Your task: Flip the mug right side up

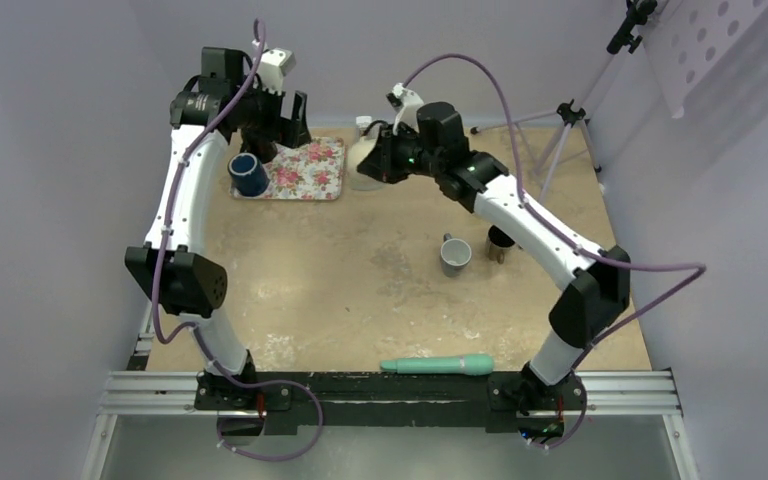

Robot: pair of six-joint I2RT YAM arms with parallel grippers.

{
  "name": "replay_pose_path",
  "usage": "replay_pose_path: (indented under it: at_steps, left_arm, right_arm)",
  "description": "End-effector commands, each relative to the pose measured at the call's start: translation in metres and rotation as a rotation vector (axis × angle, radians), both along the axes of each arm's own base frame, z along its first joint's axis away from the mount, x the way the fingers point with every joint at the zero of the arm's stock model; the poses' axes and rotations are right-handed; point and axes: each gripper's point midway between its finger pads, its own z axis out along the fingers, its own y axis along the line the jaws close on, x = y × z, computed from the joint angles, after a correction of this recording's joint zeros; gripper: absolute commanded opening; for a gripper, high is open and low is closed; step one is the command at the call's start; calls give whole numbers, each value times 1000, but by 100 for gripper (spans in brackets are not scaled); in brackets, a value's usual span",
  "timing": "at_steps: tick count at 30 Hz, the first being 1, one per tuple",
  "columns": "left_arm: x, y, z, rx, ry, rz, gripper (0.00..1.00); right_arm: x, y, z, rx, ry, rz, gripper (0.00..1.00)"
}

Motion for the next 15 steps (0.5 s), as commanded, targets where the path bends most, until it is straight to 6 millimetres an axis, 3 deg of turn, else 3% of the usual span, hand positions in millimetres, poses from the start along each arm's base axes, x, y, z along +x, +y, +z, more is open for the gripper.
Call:
replay_pose_path:
  at_steps: [1,4,6,15]
  left_arm:
    - [-15,43,9,205,-59,98,100]
    - [-16,52,-5,260,-36,111,100]
    - [-17,55,-12,278,-22,109,100]
    - [-15,64,-29,339,-6,115,100]
  right_arm:
    - [6,-134,-21,-545,-36,-379,0]
    - [-5,-217,-52,-758,124,-597,0]
    - [-16,-260,-62,-812,186,-714,0]
    - [-39,-409,-94,-772,338,-1063,0]
